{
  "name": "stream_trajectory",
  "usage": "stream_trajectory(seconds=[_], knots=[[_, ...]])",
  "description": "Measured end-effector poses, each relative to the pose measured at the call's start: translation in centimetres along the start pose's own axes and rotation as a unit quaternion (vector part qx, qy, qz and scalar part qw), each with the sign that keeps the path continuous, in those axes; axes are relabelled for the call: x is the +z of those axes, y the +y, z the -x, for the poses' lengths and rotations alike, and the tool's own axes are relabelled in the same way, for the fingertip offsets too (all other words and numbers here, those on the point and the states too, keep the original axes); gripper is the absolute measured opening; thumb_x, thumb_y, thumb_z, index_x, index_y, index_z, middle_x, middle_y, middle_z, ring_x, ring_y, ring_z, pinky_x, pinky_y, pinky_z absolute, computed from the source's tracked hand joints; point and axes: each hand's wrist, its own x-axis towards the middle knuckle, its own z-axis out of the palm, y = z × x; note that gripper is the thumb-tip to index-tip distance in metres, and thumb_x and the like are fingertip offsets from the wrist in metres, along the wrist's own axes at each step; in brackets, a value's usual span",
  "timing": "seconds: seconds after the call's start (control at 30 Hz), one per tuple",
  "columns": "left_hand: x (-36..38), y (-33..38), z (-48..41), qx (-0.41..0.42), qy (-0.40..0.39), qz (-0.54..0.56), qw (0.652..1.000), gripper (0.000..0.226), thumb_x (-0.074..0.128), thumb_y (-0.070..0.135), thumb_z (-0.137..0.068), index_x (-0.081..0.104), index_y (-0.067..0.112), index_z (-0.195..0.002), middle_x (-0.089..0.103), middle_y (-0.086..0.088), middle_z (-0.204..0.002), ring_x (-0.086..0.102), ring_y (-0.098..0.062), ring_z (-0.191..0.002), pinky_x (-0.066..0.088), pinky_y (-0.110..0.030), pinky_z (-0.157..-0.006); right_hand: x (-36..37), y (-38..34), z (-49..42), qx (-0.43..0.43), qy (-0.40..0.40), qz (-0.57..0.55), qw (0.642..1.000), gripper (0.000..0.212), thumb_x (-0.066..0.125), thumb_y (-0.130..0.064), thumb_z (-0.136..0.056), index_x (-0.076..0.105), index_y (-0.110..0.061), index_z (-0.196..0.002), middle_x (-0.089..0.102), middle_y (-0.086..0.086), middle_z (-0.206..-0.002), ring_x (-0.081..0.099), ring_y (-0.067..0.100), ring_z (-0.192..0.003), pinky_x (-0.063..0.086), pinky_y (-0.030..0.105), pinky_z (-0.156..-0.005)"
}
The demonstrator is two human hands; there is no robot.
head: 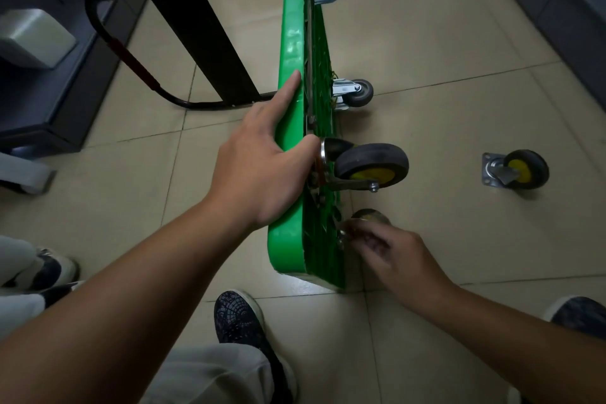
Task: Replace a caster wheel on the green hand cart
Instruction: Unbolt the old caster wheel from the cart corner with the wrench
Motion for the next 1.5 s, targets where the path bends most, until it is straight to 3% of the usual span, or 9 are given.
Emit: stream_trajectory(seconds=[0.1, 0.33, 0.47, 0.67, 0.77, 0.9, 1.13, 1.37, 1.5], knots=[[0.0, -0.1, 0.0, 0.002, -0.002, -0.002, 1.000, 0.079, 0.051, 0.054, -0.082, 0.023, 0.057, -0.157, 0.046, 0.023, -0.129, 0.058, -0.011, -0.111, 0.052, -0.043, -0.097, -1.4, -0.7, 3.0, 0.057, -0.068, -0.002, 0.996, 0.046, 0.075, -0.012, -0.092, 0.067, -0.055, -0.108, 0.070, 0.004, -0.083, 0.064, 0.028, -0.073, 0.053, 0.035, -0.069], [-0.5, -0.6, -0.1, 0.010, -0.017, 0.014, 1.000, 0.083, 0.065, 0.046, -0.084, 0.025, 0.055, -0.157, 0.055, 0.009, -0.137, 0.064, -0.020, -0.106, 0.057, -0.046, -0.093, -5.8, -6.1, 7.4, 0.049, -0.195, 0.015, 0.979, 0.035, 0.074, -0.045, -0.086, 0.067, -0.060, -0.117, 0.066, 0.006, -0.077, 0.050, 0.004, -0.063, 0.045, 0.022, -0.064], [-1.4, -0.9, -0.2, 0.018, -0.020, 0.022, 0.999, 0.087, 0.076, 0.032, -0.085, 0.031, 0.047, -0.158, 0.055, 0.008, -0.145, 0.064, -0.015, -0.114, 0.059, -0.044, -0.095, -7.9, -10.2, 6.1, 0.000, -0.164, 0.029, 0.986, 0.038, 0.079, -0.031, -0.088, 0.071, -0.057, -0.114, 0.065, 0.009, -0.076, 0.052, 0.005, -0.065, 0.050, 0.029, -0.064], [-3.1, -2.1, 1.6, 0.032, -0.059, 0.043, 0.997, 0.091, 0.081, 0.026, -0.083, 0.033, 0.044, -0.158, 0.045, 0.020, -0.141, 0.059, -0.011, -0.126, 0.057, -0.042, -0.101, -9.7, -14.5, 1.0, -0.096, -0.019, 0.023, 0.995, 0.025, 0.080, -0.028, -0.074, 0.076, -0.038, -0.097, 0.064, -0.011, -0.065, 0.052, 0.004, -0.056, 0.049, 0.032, -0.055], [-4.5, -3.1, 2.9, 0.038, -0.080, 0.060, 0.994, 0.091, 0.081, 0.020, -0.082, 0.035, 0.046, -0.157, 0.045, 0.018, -0.149, 0.061, 0.005, -0.116, 0.059, -0.034, -0.098, -10.4, -15.5, -1.7, -0.151, 0.009, 0.076, 0.985, 0.026, 0.080, -0.032, -0.076, 0.071, -0.045, -0.097, 0.067, -0.018, -0.077, 0.057, 0.009, -0.064, 0.049, 0.019, -0.057], [-6.3, -4.7, 4.1, 0.032, -0.114, 0.098, 0.988, 0.090, 0.077, 0.003, -0.084, 0.039, 0.044, -0.155, 0.047, 0.016, -0.151, 0.070, 0.000, -0.106, 0.064, -0.031, -0.082, -9.5, -15.2, -5.4, -0.195, -0.046, 0.106, 0.974, 0.026, 0.079, -0.030, -0.081, 0.067, -0.047, -0.098, 0.070, -0.021, -0.091, 0.064, -0.002, -0.080, 0.045, 0.006, -0.072], [-9.3, -7.4, 3.5, 0.020, -0.163, 0.138, 0.977, 0.088, 0.068, -0.007, -0.089, 0.042, 0.048, -0.153, 0.043, 0.026, -0.148, 0.069, 0.000, -0.113, 0.062, -0.023, -0.080, -4.8, -11.6, -10.5, -0.185, -0.181, 0.168, 0.951, 0.023, 0.074, -0.028, -0.092, 0.068, -0.041, -0.110, 0.069, -0.015, -0.093, 0.067, 0.007, -0.085, 0.057, 0.029, -0.075], [-11.4, -9.3, 1.1, -0.007, -0.157, 0.089, 0.984, 0.081, 0.070, 0.005, -0.090, 0.047, 0.063, -0.141, 0.050, 0.012, -0.146, 0.076, -0.022, -0.096, 0.066, -0.037, -0.067, -2.2, -9.8, -13.8, -0.230, -0.166, 0.188, 0.940, 0.018, 0.065, -0.033, -0.093, 0.069, -0.029, -0.110, 0.064, -0.012, -0.096, 0.065, 0.012, -0.088, 0.056, 0.044, -0.077], [-10.8, -9.7, -0.2, -0.018, -0.092, 0.054, 0.994, 0.073, 0.075, 0.019, -0.090, 0.046, 0.057, -0.145, 0.061, 0.008, -0.132, 0.078, -0.020, -0.083, 0.066, -0.037, -0.067, -0.6, -10.1, -15.9, -0.243, -0.169, 0.175, 0.939, 0.019, 0.065, -0.027, -0.096, 0.070, -0.027, -0.115, 0.063, -0.015, -0.098, 0.063, 0.008, -0.091, 0.054, 0.031, -0.080]])
